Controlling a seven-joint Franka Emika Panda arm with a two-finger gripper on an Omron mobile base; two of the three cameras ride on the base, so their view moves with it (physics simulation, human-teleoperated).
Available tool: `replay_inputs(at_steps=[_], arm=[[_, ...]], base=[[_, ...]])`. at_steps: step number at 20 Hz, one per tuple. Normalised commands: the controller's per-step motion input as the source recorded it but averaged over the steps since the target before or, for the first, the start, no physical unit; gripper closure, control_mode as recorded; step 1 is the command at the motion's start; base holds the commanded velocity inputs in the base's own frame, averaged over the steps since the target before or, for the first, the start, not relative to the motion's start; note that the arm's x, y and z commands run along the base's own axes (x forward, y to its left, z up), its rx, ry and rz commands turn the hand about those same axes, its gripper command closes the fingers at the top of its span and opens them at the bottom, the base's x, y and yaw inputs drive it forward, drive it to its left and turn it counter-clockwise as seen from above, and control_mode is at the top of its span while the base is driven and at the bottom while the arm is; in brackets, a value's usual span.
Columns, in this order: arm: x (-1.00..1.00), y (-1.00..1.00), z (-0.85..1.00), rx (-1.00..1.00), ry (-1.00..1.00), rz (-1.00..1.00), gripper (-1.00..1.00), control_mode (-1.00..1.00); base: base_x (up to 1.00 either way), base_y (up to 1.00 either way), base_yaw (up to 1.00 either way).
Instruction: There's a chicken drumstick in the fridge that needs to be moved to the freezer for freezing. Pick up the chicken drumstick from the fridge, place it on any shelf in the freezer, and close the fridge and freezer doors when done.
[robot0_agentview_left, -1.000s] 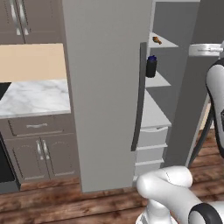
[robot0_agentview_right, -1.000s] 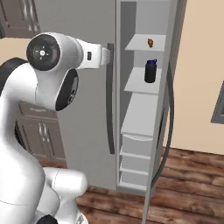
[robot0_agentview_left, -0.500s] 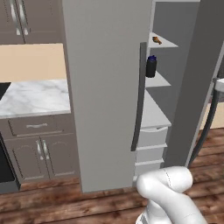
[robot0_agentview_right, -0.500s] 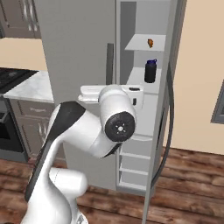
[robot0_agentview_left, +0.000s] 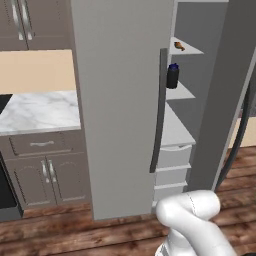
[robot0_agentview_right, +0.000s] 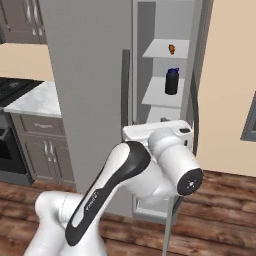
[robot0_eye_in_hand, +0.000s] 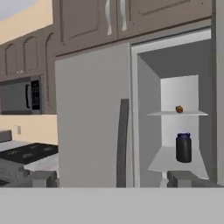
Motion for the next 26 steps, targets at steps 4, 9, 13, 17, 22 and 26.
replay_inputs(at_steps=[4,9,13,17,22,26], arm=[[0.0,-0.82,-0.31,0.0,0.05,0.22,-1.0,-1.0],[0.03,-0.7,-0.54,0.0,-0.02,0.26,-1.0,-1.0],[0.12,-0.54,-0.58,0.0,-0.12,0.31,-1.0,-1.0],[0.43,-0.55,-0.49,0.01,-0.13,0.32,-1.0,-1.0],[0.53,-0.41,-0.45,0.01,-0.03,0.29,-1.0,-1.0],[0.54,-0.33,-0.48,0.0,0.0,0.19,-1.0,-1.0]], base=[[0.0,0.0,0.0],[0.0,0.0,0.0],[0.0,0.0,0.0],[0.0,0.0,0.0],[0.0,0.0,0.0],[0.0,0.0,0.0]])
